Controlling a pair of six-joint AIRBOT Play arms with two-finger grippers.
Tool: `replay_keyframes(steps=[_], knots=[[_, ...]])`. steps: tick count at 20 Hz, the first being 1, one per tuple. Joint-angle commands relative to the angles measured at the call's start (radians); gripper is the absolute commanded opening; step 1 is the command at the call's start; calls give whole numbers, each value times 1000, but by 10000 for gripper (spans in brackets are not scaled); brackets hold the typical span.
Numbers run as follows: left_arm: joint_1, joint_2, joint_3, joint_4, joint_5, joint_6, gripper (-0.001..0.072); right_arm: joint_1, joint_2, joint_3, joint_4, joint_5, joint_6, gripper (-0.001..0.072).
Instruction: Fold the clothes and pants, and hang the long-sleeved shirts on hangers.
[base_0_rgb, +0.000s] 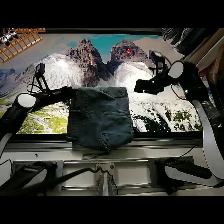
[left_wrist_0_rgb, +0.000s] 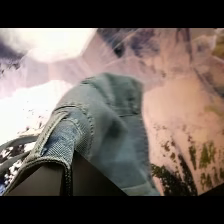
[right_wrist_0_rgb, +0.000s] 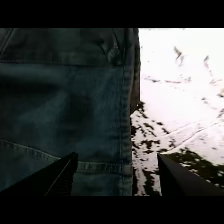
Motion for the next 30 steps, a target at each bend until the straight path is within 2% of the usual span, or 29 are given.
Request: replay_keyframes(steps=[1, 7, 14, 25, 26, 27, 28, 30], knots=[[4, 15, 7, -7, 3, 12, 20, -77, -38, -127, 184, -64, -87, 590], [4, -18, 7, -7, 27, 23, 20, -74, -203, -136, 265, -106, -110, 589], [4, -41, 7, -8, 34, 23, 20, -30, -270, -100, 269, -212, -111, 586], [4, -40, 8, -8, 58, 23, 21, 68, -447, 63, 285, -203, -111, 568], [4, -40, 8, -8, 60, 23, 21, 77, -453, 71, 285, -197, -118, 473], [4, -40, 8, -8, 63, 23, 20, 85, -451, 77, 285, -191, -128, 283], [4, -40, 9, -8, 63, 23, 21, 86, -443, 89, 284, -180, -131, 58], [4, -34, 30, -8, 61, 23, 20, 85, -400, 119, 275, -151, -135, 41]])
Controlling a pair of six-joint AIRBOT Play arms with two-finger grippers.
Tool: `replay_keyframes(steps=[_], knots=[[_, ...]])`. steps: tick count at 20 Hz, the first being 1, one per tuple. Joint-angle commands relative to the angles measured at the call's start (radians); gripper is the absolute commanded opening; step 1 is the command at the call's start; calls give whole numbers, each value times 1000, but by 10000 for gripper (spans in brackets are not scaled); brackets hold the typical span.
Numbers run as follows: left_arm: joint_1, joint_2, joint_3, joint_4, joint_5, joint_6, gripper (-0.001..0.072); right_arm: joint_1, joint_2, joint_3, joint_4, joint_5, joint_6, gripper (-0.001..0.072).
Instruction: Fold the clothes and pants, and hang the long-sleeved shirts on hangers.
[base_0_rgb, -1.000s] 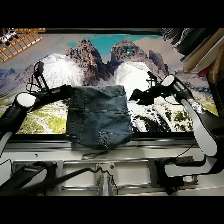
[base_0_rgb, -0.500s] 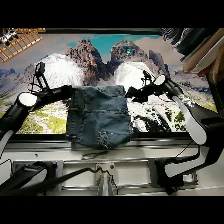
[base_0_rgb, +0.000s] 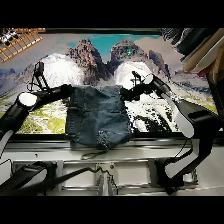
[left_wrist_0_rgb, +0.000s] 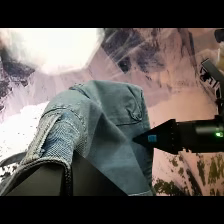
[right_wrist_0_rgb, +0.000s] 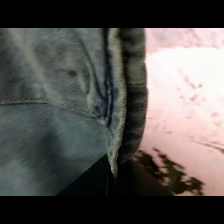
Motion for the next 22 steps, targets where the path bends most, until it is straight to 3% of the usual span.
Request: replay_keyframes(steps=[1, 7, 14, 18, 22], knots=[[1, 16, 40, 0, 2, 11, 20, 10, 63, 56, -21, 42, -17, 40], [1, 245, 219, 0, -2, 121, 20, 10, 452, 190, -138, 106, -38, 40], [0, 615, 233, 0, -2, 221, 20, 10, 947, 189, -173, 113, -34, 40], [0, 724, 233, 1, -1, 225, 20, 10, 1083, 189, -189, 164, 5, 40], [0, 681, 232, 0, -2, 274, 21, 10, 1078, 189, -254, 190, 16, 40]])
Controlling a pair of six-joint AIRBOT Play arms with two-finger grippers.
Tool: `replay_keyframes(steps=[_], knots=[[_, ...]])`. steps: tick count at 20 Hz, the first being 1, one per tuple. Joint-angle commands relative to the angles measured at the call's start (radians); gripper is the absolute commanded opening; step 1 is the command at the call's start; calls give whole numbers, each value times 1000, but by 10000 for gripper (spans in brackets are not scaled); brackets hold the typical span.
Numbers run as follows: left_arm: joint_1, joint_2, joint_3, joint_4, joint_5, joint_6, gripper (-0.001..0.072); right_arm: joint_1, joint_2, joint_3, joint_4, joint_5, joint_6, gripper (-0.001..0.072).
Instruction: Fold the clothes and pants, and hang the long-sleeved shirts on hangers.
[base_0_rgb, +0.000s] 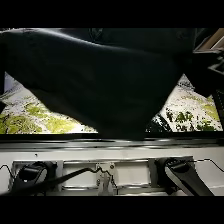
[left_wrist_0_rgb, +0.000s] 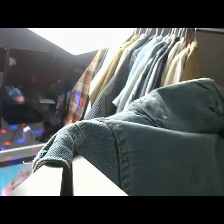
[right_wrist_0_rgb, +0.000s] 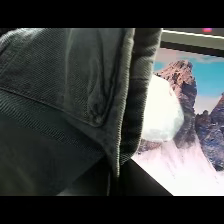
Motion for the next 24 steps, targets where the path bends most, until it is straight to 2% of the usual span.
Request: replay_keyframes(steps=[1, 6, 10, 12, 13, 14, 15, 16, 17, 18, 19, 21, 23, 24], knots=[[0, -35, 1, 1, 1, 32, 21, 0, 2, 0, -67, 16, 14, 41], [0, -203, 1, 1, -31, 32, 21, 0, -176, 0, -96, 13, 13, 42], [0, -470, 0, 1, -8, 74, 21, 0, -439, 0, -178, -48, 13, 42], [0, -681, 1, 0, 114, 73, 20, 0, -604, 0, -202, -176, 13, 42], [-1, -789, 1, -8, 232, 72, 20, 0, -686, 0, -210, -285, 14, 42], [-2, -904, 4, -68, 404, 68, 21, -6, -774, 1, -208, -436, 21, 42], [-2, -1003, 21, -183, 551, 69, 119, -13, -848, 1, -206, -590, 61, 95], [1, -1092, 61, -279, 621, 69, 548, -25, -900, 6, -201, -670, 135, 323], [17, -1149, 104, -339, 587, 66, 707, -42, -937, 24, -183, -665, 216, 447], [40, -1180, 142, -369, 481, 64, 720, -56, -948, 34, -160, -632, 261, 442], [61, -1189, 165, -374, 379, 61, 720, -66, -945, 34, -149, -583, 268, 397], [94, -1175, 171, -359, 231, 62, 720, -69, -929, 34, -190, -472, 224, 390], [136, -1159, 170, -284, 51, 59, 701, -68, -916, 33, -237, -306, 158, 353], [160, -1154, 167, -246, -63, 26, 534, -68, -909, 22, -238, -222, 134, 348]])
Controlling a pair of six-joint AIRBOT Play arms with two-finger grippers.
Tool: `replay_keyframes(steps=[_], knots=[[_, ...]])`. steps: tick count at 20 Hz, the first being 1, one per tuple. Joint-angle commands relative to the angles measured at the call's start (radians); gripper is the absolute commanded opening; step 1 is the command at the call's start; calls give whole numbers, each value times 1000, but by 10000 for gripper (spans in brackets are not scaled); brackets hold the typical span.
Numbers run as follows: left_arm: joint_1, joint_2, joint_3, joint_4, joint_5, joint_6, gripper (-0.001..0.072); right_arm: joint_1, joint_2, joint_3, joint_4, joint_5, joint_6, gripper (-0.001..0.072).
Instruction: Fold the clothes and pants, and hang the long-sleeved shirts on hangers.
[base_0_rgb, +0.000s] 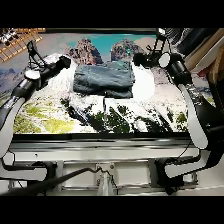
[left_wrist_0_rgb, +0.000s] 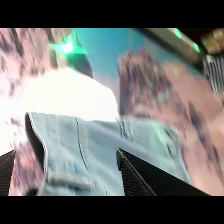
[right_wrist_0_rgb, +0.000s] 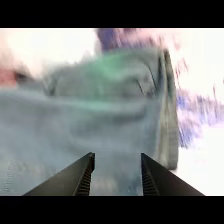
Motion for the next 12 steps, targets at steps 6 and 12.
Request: replay_keyframes(steps=[6, 12], knots=[[81, 2, -141, 87, -493, -141, 338, -3, 181, -400, 84, 230, 55, 380], [72, 12, -228, 84, -490, -141, 377, -3, 180, -550, 268, -76, 118, 382]])
